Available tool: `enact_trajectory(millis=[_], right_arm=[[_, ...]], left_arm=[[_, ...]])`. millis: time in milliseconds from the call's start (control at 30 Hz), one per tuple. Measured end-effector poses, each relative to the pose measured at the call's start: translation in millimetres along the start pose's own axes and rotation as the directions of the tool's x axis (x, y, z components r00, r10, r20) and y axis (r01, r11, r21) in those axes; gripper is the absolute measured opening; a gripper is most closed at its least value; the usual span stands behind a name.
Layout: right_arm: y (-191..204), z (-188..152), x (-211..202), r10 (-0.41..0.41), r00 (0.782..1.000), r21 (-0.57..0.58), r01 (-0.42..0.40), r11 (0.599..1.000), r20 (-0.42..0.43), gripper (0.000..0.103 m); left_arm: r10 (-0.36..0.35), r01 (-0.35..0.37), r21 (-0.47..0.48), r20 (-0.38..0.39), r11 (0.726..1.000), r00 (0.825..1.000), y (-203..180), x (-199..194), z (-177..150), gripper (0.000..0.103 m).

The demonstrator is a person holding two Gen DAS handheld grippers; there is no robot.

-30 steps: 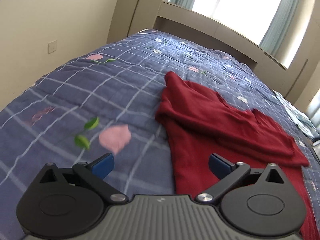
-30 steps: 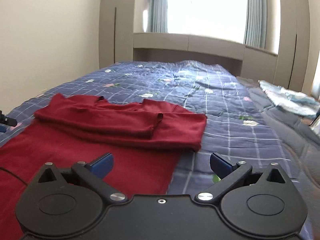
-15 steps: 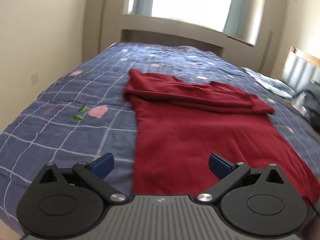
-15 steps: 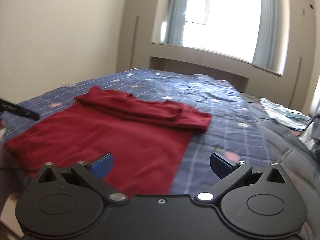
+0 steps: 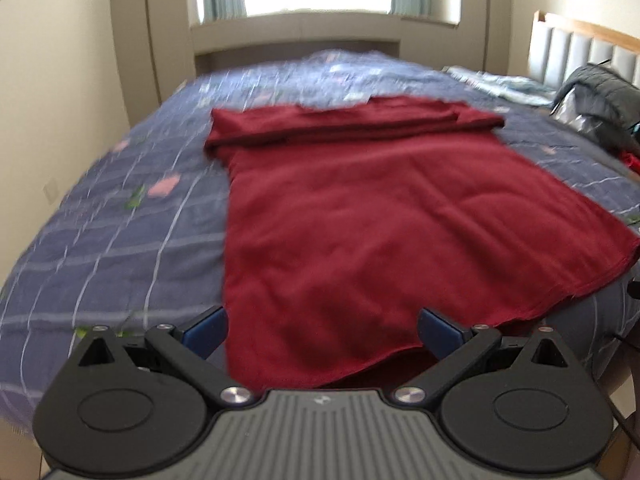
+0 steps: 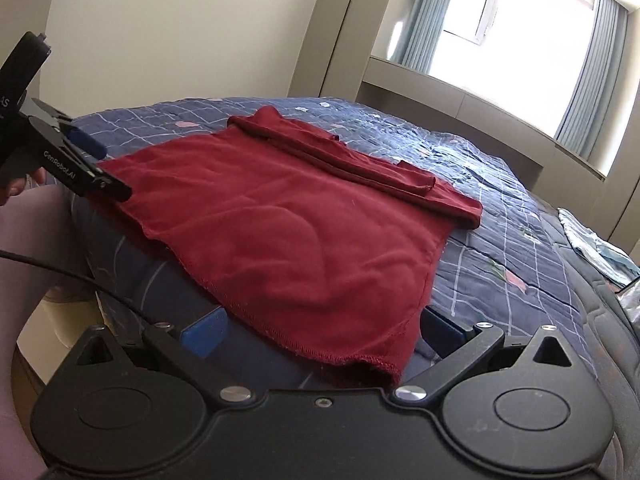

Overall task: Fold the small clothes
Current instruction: 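Move both open grippers to the hem edge of the red sweater, then grasp the sweater hem with the right gripper while the left gripper grasps the hem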

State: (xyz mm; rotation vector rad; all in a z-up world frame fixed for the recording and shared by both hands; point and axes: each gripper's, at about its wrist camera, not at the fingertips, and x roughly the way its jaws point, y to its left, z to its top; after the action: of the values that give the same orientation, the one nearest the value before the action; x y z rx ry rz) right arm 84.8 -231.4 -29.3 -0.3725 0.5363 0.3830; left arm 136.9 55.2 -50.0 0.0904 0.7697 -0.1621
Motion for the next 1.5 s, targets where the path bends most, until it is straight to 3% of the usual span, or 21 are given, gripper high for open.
enact_trajectory(millis=[167,333,633,733,833,900,967,1067,1200,1367,1500], right_arm=[[-1,1,8,0.001,1.0,-0.019,-0.001,1.0,0.005,0.102],[3,0,17,0.021,1.0,-0.029,-0.021,0.999,-0.006,0.102],[23,-2,41,0.011,1.0,-0.09,-0.011,0.996,0.002,0.099],[31,-2,36,0.004,0.998,-0.13,0.004,0.992,0.059,0.089],[35,-1,30,0.004,0.995,-0.164,0.013,0.986,0.104,0.059],[34,2,28,0.043,0.993,-0.161,-0.025,0.987,0.111,0.026],[30,8,25,0.078,0.99,-0.135,-0.061,0.989,0.122,0.019],[23,19,23,0.098,0.986,-0.108,-0.084,0.991,0.133,0.016],[10,33,19,0.122,0.981,-0.055,-0.115,0.992,0.153,0.014],[1,43,15,0.125,0.976,-0.022,-0.123,0.992,0.177,0.013],[-1,44,11,0.119,0.976,-0.021,-0.117,0.993,0.182,0.012]], left_arm=[[-0.044,0.039,-0.064,-0.094,0.997,0.995,17,-5,-13,0.103],[-0.03,0.026,-0.075,-0.05,0.997,0.998,23,-20,-20,0.103],[-0.053,0.053,0.018,-0.006,0.998,0.999,-6,-18,-6,0.103],[-0.073,0.073,0.034,-0.002,0.997,0.997,-15,-14,-1,0.103],[-0.113,0.112,0.053,0.006,0.992,0.994,-26,-11,1,0.103],[-0.14,0.139,0.068,0.008,0.988,0.99,-34,-10,2,0.103],[-0.168,0.166,0.089,0.015,0.982,0.986,-42,-8,3,0.103],[-0.194,0.189,0.136,0.02,0.972,0.981,-54,-6,3,0.103],[-0.173,0.168,0.189,0.01,0.968,0.985,-66,1,2,0.103],[-0.093,0.084,0.226,0.031,0.97,0.995,-73,8,4,0.101],[-0.034,0.023,0.237,0.04,0.971,0.999,-69,10,8,0.09]])
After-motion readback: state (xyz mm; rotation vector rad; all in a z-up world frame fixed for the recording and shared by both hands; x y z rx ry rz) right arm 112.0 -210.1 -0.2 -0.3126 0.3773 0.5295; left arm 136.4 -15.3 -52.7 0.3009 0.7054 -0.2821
